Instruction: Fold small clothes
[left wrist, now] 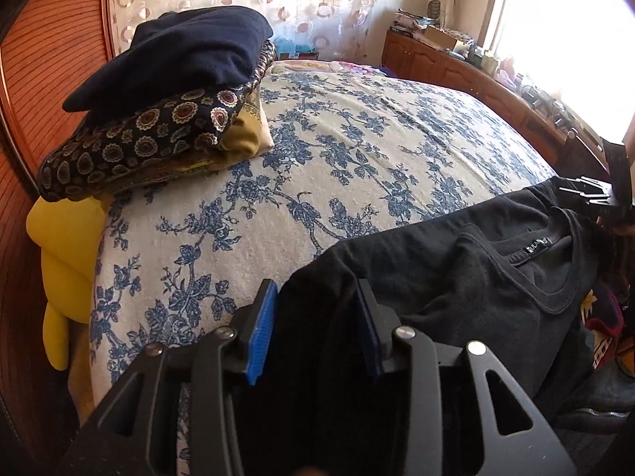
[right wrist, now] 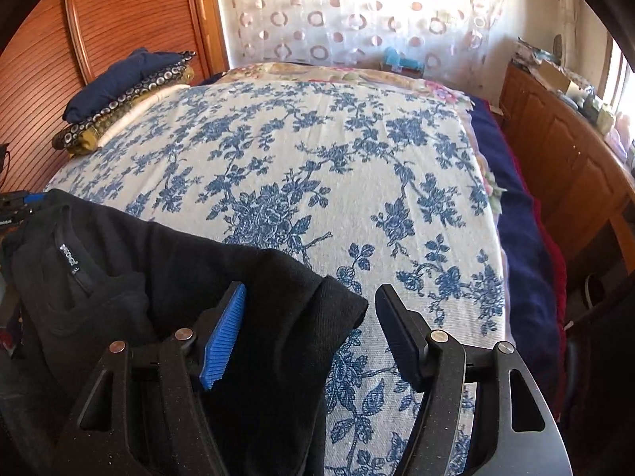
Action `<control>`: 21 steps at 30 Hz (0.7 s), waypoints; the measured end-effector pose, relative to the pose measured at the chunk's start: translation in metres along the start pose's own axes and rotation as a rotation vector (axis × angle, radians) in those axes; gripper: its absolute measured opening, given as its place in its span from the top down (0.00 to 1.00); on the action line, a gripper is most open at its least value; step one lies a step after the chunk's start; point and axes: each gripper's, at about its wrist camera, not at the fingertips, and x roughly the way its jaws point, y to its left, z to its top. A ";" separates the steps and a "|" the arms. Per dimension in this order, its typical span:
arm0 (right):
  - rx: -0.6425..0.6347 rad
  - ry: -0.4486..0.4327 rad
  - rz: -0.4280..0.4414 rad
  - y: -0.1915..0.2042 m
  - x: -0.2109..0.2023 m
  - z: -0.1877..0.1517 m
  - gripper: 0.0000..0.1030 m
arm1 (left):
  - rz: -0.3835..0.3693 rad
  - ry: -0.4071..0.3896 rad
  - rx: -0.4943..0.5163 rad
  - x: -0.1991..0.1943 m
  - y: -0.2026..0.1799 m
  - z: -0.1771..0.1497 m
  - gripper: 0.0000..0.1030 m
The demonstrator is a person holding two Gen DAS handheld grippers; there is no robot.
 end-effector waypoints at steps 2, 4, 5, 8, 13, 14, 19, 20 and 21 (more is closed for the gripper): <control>0.004 0.004 0.000 0.000 0.003 -0.001 0.33 | 0.000 0.001 0.004 0.001 0.000 0.002 0.59; 0.004 -0.005 -0.002 0.000 0.003 -0.002 0.33 | -0.001 0.002 0.005 0.004 -0.001 0.004 0.57; 0.005 -0.007 -0.002 0.001 0.002 -0.003 0.33 | 0.004 0.005 0.012 0.005 -0.002 0.006 0.56; -0.002 -0.009 -0.002 0.003 0.003 -0.004 0.33 | 0.046 0.019 0.048 0.009 -0.011 0.009 0.54; -0.012 -0.005 -0.004 0.005 0.003 -0.004 0.33 | 0.045 0.032 0.050 0.012 -0.012 0.012 0.54; -0.012 -0.005 -0.004 0.005 0.003 -0.004 0.33 | 0.038 0.033 0.050 0.011 -0.011 0.012 0.54; -0.015 -0.007 0.008 0.007 0.002 -0.005 0.41 | 0.012 0.029 0.071 0.009 -0.013 0.009 0.62; -0.017 -0.006 0.011 0.007 0.002 -0.005 0.43 | 0.000 0.030 0.076 0.008 -0.014 0.008 0.69; -0.021 -0.005 0.016 0.008 0.001 -0.005 0.47 | -0.012 0.031 0.076 0.006 -0.015 0.008 0.75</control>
